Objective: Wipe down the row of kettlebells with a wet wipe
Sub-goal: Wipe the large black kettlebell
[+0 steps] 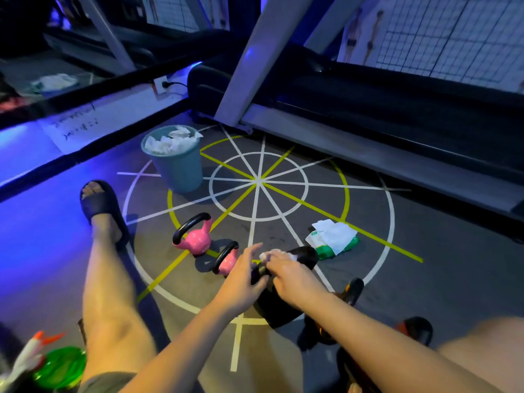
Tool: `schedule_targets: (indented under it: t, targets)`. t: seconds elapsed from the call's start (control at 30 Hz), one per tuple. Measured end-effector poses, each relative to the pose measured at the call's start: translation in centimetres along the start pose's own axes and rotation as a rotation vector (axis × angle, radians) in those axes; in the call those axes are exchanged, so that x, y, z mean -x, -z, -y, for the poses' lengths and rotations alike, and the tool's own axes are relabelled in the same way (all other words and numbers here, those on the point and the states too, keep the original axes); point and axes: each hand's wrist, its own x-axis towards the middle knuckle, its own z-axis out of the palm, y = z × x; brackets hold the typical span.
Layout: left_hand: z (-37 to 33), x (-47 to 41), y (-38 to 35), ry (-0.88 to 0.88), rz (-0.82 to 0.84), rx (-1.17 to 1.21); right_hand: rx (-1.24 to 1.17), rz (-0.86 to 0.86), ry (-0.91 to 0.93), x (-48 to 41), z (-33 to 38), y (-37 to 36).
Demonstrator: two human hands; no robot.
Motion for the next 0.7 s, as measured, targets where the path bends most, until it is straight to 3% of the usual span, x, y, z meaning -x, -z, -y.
schedule_targets:
  t: [0.1, 0.27, 0.4, 0.47, 0.6, 0.7]
  targets:
    - [0.4, 1.0, -1.0, -0.023, -0.019, -0.047, 0.066, 0.099, 0.043, -0.4, 0.0, 1.1]
    - [1.0, 1.5, -0.6, -0.012, 0.0, -0.006, 0.026, -0.025, -0.225, -0.6, -2.8, 3.2]
    - [0.9, 0.8, -0.5, -0.03, -0.095, -0.014, 0.003, 0.019, -0.071, -0.4, 0.7, 1.7]
    - [0.3, 0.9, -0.6, -0.022, -0.135, 0.005, -0.025, 0.122, -0.018, 0.1, 2.3, 1.6]
    - [-0.6, 1.8, -1.7, -0.07, -0.094, 0.014, -0.18, 0.28, -0.12, -0.1, 1.7, 3.9]
    - [0.0, 1.9, -2.8, -0.098, -0.214, -0.079, -0.279, 0.168, -0.2, -0.8, -0.5, 5.9]
